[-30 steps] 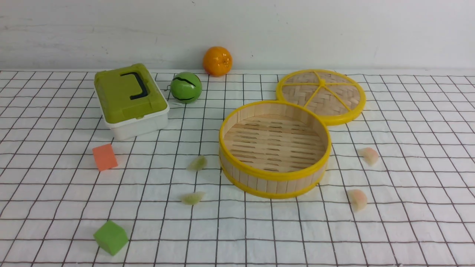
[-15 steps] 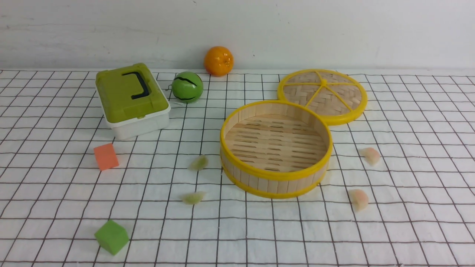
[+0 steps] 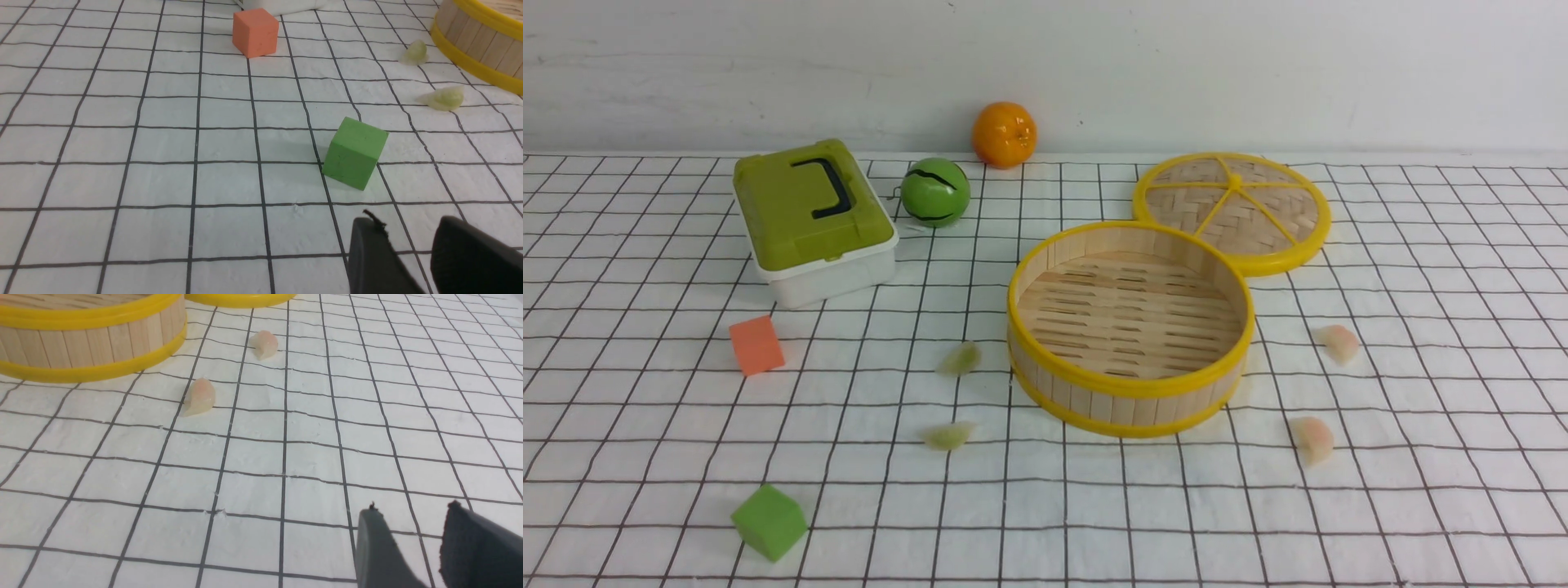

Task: Put the dumplings into the steamer on the table with the white tablecloth.
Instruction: 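Reach for and grasp a dumpling on the table with the left gripper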

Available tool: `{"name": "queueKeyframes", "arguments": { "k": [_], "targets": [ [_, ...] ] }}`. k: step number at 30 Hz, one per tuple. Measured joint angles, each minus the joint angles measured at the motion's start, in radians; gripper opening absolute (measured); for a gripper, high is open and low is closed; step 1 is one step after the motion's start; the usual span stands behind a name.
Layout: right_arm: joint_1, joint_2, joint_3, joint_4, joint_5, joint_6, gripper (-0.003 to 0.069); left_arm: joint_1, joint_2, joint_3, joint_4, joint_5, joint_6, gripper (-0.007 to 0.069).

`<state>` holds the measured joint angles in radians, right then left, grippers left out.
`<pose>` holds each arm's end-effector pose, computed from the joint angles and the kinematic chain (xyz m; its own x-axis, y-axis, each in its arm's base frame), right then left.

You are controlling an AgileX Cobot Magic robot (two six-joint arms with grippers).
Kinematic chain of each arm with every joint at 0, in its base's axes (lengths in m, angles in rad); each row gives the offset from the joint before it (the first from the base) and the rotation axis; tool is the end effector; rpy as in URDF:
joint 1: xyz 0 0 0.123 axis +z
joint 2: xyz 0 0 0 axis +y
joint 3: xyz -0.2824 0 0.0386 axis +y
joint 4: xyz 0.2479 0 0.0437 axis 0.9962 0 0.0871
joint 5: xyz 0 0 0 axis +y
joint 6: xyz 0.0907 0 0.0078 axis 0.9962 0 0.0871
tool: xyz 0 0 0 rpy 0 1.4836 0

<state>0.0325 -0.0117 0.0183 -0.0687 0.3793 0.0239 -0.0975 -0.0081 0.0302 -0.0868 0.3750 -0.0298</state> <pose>0.0524 -0.0006 0.1735 -0.2928 -0.0494 -0.9549 -0.0199 0.9988 -0.0456 0.0522 -0.0080 0.1698 -0.3145 -0.0801 -0.9459 0.0933 0.9890 -0.1147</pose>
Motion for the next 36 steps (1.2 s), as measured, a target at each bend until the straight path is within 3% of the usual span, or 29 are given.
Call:
{"name": "queueKeyframes", "arguments": {
  "k": [8, 14, 16, 18, 22, 25, 29, 31, 36],
  "targets": [
    [0.000, 0.000, 0.009, -0.034, -0.062, -0.002, 0.0240, 0.000, 0.000, 0.000, -0.059, -0.086, -0.042, 0.0230],
    [0.000, 0.000, 0.010, -0.039, -0.350, -0.002, 0.0240, 0.000, 0.000, 0.000, -0.066, -0.338, -0.044, 0.0234],
    [0.000, 0.000, 0.010, -0.039, -0.549, 0.004, 0.0240, 0.000, 0.000, 0.000, -0.074, -0.476, -0.049, 0.0236],
    [0.000, 0.000, 0.010, -0.039, -0.634, 0.021, 0.0240, 0.000, 0.000, 0.000, -0.079, -0.518, -0.054, 0.0237],
    [0.000, 0.000, 0.010, -0.040, -0.942, 0.173, 0.0240, 0.000, 0.000, 0.000, -0.092, -0.662, -0.062, 0.0237],
    [0.000, 0.000, 0.010, -0.040, -1.038, 0.300, 0.0240, 0.000, 0.000, 0.000, -0.107, -0.744, -0.095, 0.0237],
    [0.000, 0.000, 0.007, -0.040, -1.060, 0.404, 0.0230, 0.000, 0.000, -0.002, -0.123, -0.825, -0.235, 0.0236],
    [0.000, 0.000, -0.044, -0.042, -1.001, 0.433, 0.0176, 0.000, 0.003, -0.056, -0.103, -0.778, -0.331, 0.0202],
    [0.000, 0.035, -0.275, -0.044, -0.683, 0.435, -0.0004, 0.000, 0.145, -0.321, 0.050, -0.520, -0.369, -0.0003]
  ]
}}
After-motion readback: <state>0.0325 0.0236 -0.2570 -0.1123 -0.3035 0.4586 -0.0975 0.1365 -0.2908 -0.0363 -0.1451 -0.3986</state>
